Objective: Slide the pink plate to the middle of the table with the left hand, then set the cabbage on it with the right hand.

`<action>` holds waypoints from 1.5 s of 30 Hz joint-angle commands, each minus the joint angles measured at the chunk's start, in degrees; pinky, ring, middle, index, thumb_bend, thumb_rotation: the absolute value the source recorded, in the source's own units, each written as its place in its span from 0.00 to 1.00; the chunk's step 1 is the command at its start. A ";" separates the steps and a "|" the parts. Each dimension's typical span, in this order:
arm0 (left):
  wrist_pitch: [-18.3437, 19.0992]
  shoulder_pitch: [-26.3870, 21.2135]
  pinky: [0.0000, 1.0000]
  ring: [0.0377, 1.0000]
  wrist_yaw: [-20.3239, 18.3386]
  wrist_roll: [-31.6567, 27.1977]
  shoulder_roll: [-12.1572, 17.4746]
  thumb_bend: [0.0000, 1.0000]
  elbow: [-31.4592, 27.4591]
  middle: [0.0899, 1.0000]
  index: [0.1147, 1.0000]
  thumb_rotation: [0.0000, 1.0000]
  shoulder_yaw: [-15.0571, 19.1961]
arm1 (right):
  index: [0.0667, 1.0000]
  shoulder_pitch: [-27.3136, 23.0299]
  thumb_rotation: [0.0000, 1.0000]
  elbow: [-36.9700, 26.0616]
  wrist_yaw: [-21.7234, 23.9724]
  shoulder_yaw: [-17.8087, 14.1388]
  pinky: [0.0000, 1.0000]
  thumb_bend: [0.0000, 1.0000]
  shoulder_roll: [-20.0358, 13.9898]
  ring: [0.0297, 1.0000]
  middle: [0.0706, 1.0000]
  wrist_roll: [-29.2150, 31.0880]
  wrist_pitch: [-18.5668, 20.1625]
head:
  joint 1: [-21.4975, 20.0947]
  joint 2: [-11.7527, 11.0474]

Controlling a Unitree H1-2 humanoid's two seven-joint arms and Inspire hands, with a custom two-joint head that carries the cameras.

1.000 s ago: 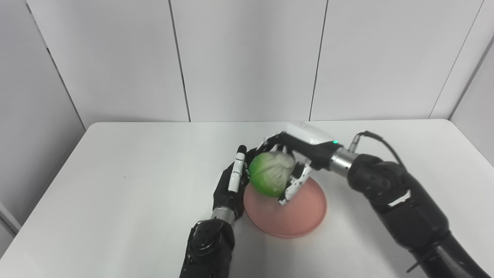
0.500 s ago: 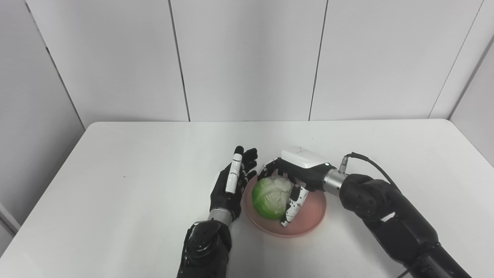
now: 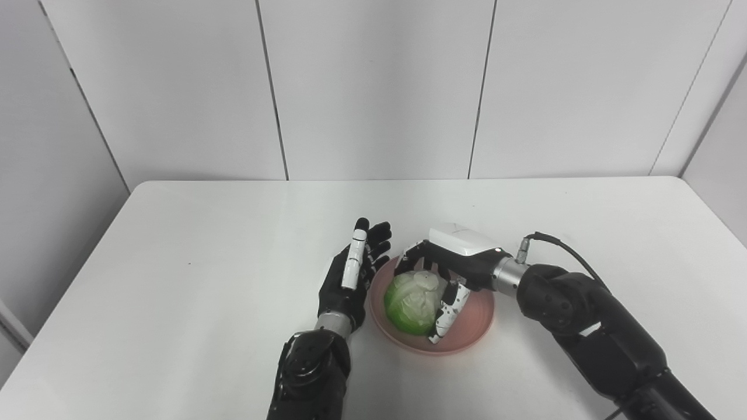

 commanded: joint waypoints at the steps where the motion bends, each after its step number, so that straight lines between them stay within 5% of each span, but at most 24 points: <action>1: 3.24 2.10 0.88 0.89 1.75 0.68 -0.22 0.67 1.94 0.85 0.70 0.87 0.25 | 0.61 -2.12 0.52 -1.57 -0.59 -1.05 0.44 0.87 -1.20 0.49 0.54 0.51 -2.27 | 0.04 -0.07; 5: 2.96 2.18 0.86 0.88 1.69 0.72 -0.23 0.68 2.23 0.83 0.70 0.86 0.27 | 0.69 -1.57 0.66 -2.47 -1.50 -1.44 0.62 0.99 -2.17 0.70 0.72 0.24 -2.66 | 0.17 -0.05; 10: 3.37 2.17 0.88 0.89 1.80 0.27 -0.39 0.68 1.70 0.84 0.70 0.86 0.73 | 0.72 -0.93 0.65 -4.83 -1.95 -3.75 0.68 1.00 -3.17 0.76 0.76 1.64 -1.71 | 0.29 0.01; 14: 3.12 2.04 0.89 0.90 1.55 0.04 -0.16 0.68 1.08 0.85 0.71 0.86 1.01 | 0.73 0.23 0.64 -6.85 -4.08 -7.85 0.69 1.00 -3.74 0.78 0.77 3.58 -2.29 | 0.29 0.01; 17: 1.44 2.16 0.90 0.91 0.99 0.37 0.24 0.67 0.13 0.88 0.71 0.87 0.64 | 0.73 2.54 0.79 -7.63 -9.27 -12.51 0.67 0.98 -2.56 0.75 0.76 5.41 -3.15 | 0.18 -0.06; 24: -2.59 3.34 0.99 0.96 -0.57 2.34 2.54 0.70 -0.88 0.94 0.84 0.86 -1.46 | 0.73 8.27 0.88 -7.26 -19.60 -21.61 0.58 0.84 3.79 0.66 0.72 13.81 -3.80 | 1.07 0.15; 28: -6.35 4.46 0.98 0.95 1.09 4.62 2.91 0.71 -1.59 0.95 0.89 0.85 -1.33 | 0.70 12.12 0.86 -7.41 -24.29 -25.85 0.54 0.83 8.66 0.62 0.68 19.58 -3.63 | 1.45 0.32; 33: -12.72 4.45 1.00 0.95 4.67 8.54 3.08 0.72 -1.02 0.96 0.91 0.88 -0.59 | 0.74 16.36 0.81 -8.31 -26.70 -30.49 0.61 0.71 15.82 0.67 0.74 29.47 1.40 | 2.02 0.54; 39: -17.94 2.86 1.00 0.98 6.01 12.91 5.72 0.67 1.69 0.98 0.94 0.94 -1.09 | 0.81 18.22 0.93 -8.09 -28.03 -31.58 0.74 0.74 19.76 0.79 0.84 34.16 10.37 | 1.78 0.55; 45: -17.75 2.02 1.00 0.99 6.06 14.00 8.14 0.73 3.47 0.97 0.94 0.89 -1.25 | 0.84 18.65 0.94 -5.90 -30.86 -32.18 0.80 0.78 23.57 0.87 0.89 36.50 15.18 | 2.29 0.58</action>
